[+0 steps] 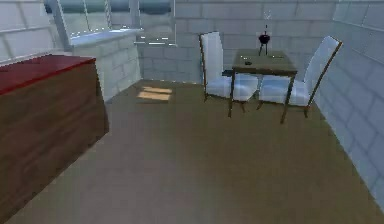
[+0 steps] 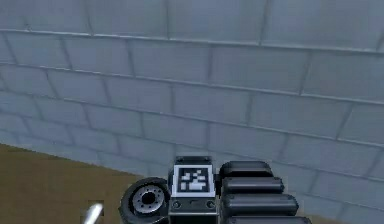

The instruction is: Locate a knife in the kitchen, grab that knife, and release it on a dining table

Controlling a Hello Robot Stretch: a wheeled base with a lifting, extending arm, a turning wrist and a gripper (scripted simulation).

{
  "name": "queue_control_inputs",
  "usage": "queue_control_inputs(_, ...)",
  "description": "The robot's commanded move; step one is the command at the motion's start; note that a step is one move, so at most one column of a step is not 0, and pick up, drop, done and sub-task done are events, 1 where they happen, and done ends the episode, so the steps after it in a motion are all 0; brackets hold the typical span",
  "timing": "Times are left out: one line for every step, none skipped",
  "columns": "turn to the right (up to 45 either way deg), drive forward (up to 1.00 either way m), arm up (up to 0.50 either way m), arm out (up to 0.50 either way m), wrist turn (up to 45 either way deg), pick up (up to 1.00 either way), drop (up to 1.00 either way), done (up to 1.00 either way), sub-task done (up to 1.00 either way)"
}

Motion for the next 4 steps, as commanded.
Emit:
queue_control_inputs(0.0, 1.00, 0.00, 0.00, 0.0, 0.00, 0.00, 0.00, 0.00)
queue_control_inputs(0.0, 1.00, 0.00, 0.00, 0.0, 0.00, 0.00, 0.00, 0.00)
queue_control_inputs(-9.0, 0.00, 0.00, 0.00, 0.0, 0.00, 0.00, 0.00, 0.00)
queue_control_inputs(0.0, 0.35, 0.00, 0.00, 0.0, 0.00, 0.00, 0.00, 0.00)
